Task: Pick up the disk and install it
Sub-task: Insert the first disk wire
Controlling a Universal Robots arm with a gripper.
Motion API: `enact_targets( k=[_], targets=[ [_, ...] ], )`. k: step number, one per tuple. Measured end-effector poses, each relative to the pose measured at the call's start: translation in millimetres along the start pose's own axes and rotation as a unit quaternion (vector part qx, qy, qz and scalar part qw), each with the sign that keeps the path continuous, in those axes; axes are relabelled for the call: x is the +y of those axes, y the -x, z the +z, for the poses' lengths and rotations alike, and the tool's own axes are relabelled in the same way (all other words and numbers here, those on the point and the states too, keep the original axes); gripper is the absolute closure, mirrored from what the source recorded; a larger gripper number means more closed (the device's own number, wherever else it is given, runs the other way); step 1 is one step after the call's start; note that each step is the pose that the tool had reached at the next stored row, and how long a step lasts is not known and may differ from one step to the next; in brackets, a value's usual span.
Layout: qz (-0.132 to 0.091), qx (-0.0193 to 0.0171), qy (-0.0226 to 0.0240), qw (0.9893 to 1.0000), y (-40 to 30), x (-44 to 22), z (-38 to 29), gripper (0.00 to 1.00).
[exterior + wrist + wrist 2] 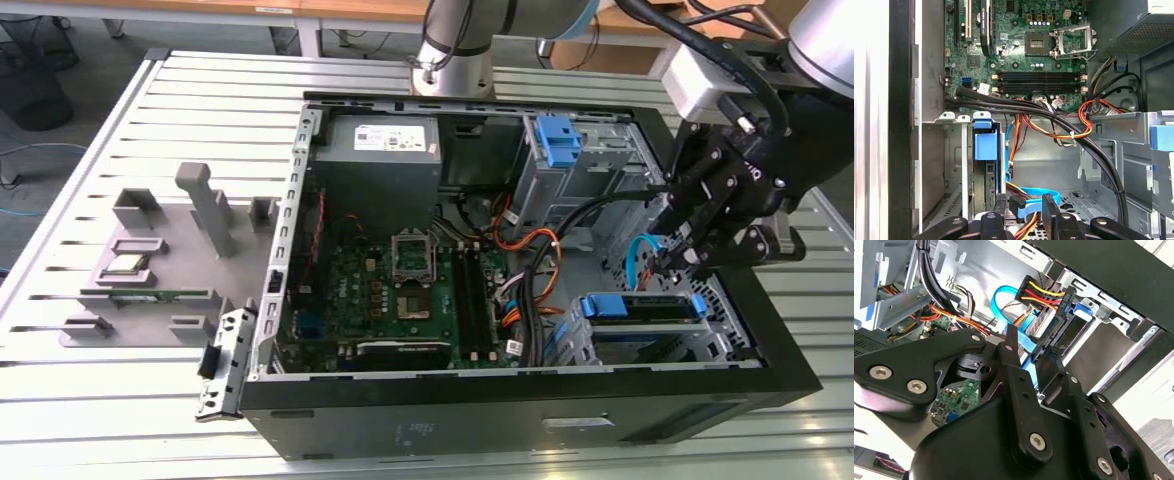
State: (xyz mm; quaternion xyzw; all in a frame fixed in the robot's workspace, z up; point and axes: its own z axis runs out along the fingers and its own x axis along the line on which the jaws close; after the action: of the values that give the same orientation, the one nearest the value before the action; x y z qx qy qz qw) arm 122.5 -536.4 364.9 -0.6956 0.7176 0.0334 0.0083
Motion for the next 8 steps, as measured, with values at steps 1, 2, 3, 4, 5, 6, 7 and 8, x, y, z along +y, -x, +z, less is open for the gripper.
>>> enact_targets(
  k=[1,2,3,4,5,6,7,8],
  targets=[
    [0.0,0.0,0.0,1.0,-0.2,-0.1,0.2,0.58],
    [0.0,0.0,0.0,1.0,-0.3,-0.2,0.6,0.58],
    [0.0,0.0001,0.0,1.0,-0.5,-0.3,1.2,0.58],
    [0.0,0.0003,0.0,1.0,-0.5,-0.3,1.8,0.58],
    [0.0,0.0004,0.0,1.0,-0.6,-0.4,2.5,0.58],
    [0.0,0.0006,0.0,1.0,-0.6,-0.4,3.1,0.58],
    [0.0,0.0007,0.0,1.0,-0.6,-0.4,3.3,0.58],
    [0.0,0.0008,0.0,1.0,-0.7,-0.4,3.3,0.58]
  ],
)
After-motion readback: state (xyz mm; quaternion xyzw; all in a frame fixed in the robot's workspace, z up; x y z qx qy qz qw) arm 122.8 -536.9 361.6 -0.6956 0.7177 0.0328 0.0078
